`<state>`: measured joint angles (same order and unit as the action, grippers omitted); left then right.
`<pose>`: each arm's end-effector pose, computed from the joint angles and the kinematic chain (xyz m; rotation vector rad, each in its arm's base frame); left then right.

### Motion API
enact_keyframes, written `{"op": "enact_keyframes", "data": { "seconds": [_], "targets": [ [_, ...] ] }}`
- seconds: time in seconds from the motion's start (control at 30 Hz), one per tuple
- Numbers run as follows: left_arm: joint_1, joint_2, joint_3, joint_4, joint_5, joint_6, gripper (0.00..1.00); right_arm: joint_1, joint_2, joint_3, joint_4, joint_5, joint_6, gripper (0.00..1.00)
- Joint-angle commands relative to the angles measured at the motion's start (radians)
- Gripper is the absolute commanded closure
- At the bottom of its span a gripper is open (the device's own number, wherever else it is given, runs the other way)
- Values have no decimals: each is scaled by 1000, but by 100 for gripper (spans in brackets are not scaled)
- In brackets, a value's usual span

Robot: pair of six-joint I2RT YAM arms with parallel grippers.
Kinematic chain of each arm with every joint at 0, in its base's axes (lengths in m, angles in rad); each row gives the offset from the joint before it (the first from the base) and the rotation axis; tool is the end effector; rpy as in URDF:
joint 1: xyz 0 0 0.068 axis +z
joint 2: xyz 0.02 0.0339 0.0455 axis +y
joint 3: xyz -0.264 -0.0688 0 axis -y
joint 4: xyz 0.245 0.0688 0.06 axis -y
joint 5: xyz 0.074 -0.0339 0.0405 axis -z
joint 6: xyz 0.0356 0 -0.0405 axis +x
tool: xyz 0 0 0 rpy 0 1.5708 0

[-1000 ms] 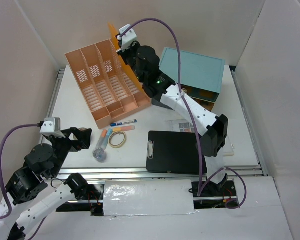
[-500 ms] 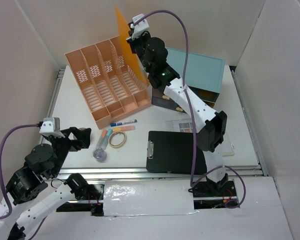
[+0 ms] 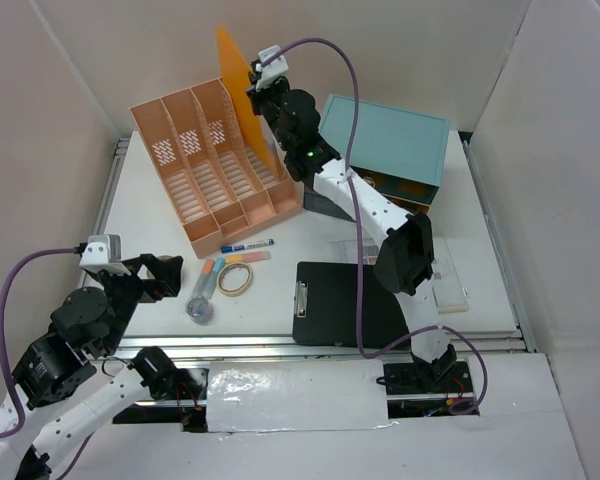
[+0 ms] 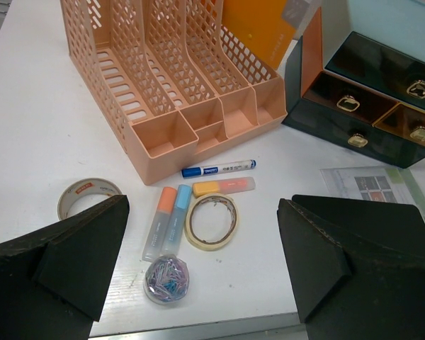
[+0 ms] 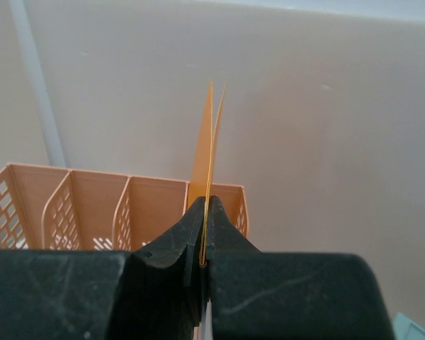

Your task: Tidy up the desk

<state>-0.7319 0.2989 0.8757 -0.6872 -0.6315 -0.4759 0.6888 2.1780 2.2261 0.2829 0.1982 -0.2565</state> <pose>0.0456 -0.0127 0.3638 -0.2610 1.6537 -0.3848 0.4024 0.3222 0.4374 -0.4102 1.1812 0.2519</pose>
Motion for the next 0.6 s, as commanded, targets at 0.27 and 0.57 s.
{"op": "enact_keyframes", "data": {
  "seconds": [0.27, 0.57],
  "targets": [
    [-3, 17, -6, 31, -14, -10, 1, -15, -46, -220, 435, 21, 51, 100],
    [-3, 3, -6, 29, -23, -15, 1, -14, -49, -295, 438, 26, 86, 86]
  ]
}}
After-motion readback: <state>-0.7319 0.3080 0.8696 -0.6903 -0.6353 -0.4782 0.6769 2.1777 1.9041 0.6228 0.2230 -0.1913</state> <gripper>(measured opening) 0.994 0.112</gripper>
